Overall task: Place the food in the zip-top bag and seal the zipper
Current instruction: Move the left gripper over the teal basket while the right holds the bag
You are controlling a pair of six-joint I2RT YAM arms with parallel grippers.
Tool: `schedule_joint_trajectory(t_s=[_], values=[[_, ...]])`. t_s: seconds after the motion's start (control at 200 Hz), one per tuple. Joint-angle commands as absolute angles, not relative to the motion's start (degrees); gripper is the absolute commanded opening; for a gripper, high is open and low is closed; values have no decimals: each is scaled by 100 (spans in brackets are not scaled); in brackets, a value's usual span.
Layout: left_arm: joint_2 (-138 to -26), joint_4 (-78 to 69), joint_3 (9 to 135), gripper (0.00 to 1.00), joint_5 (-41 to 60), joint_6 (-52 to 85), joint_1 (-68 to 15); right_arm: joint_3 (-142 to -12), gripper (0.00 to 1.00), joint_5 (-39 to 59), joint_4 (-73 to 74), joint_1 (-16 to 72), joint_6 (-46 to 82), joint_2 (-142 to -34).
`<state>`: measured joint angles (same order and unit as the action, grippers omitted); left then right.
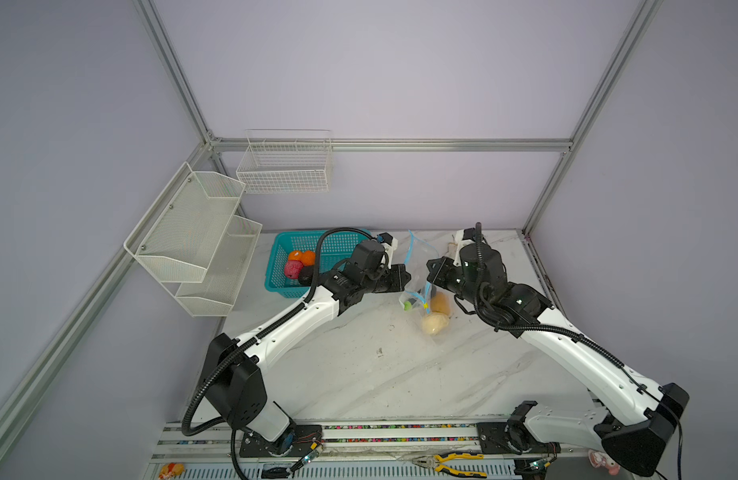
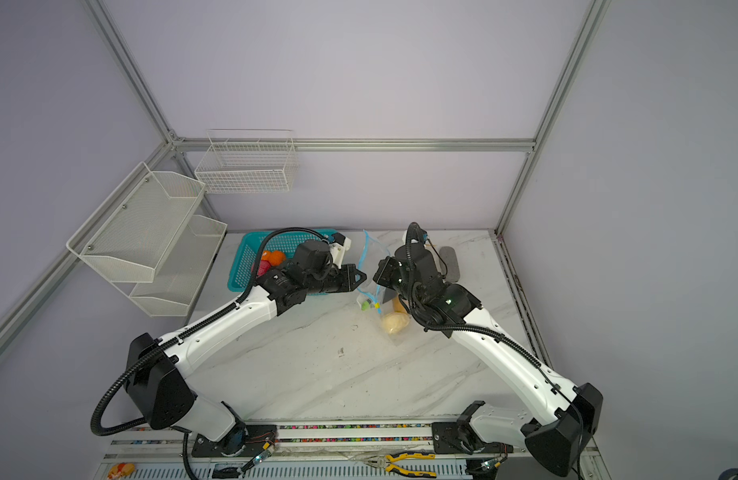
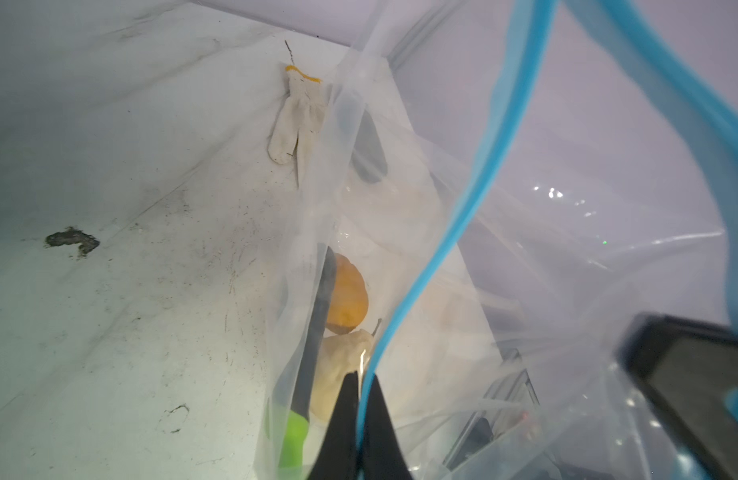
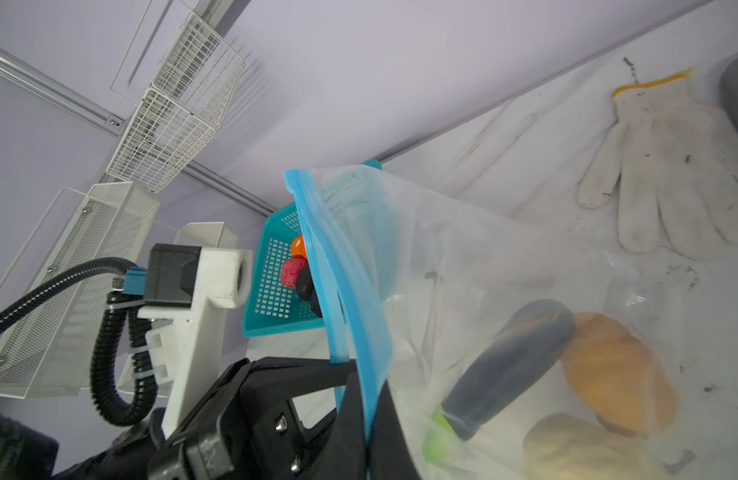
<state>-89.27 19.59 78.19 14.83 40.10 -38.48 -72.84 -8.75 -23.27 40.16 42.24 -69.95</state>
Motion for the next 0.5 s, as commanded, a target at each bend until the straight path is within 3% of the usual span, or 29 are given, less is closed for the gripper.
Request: schedule_joint_trajectory(t_s=[0.0, 0.495], values=[[-8929, 1391, 8196, 0, 1697, 4225, -3886, -7254, 0, -1383, -2730, 4034, 4079, -6886], [-8718, 724, 6656, 2, 1471, 4514, -3519, -7028, 0, -682, -1918, 4043, 3938, -8002]])
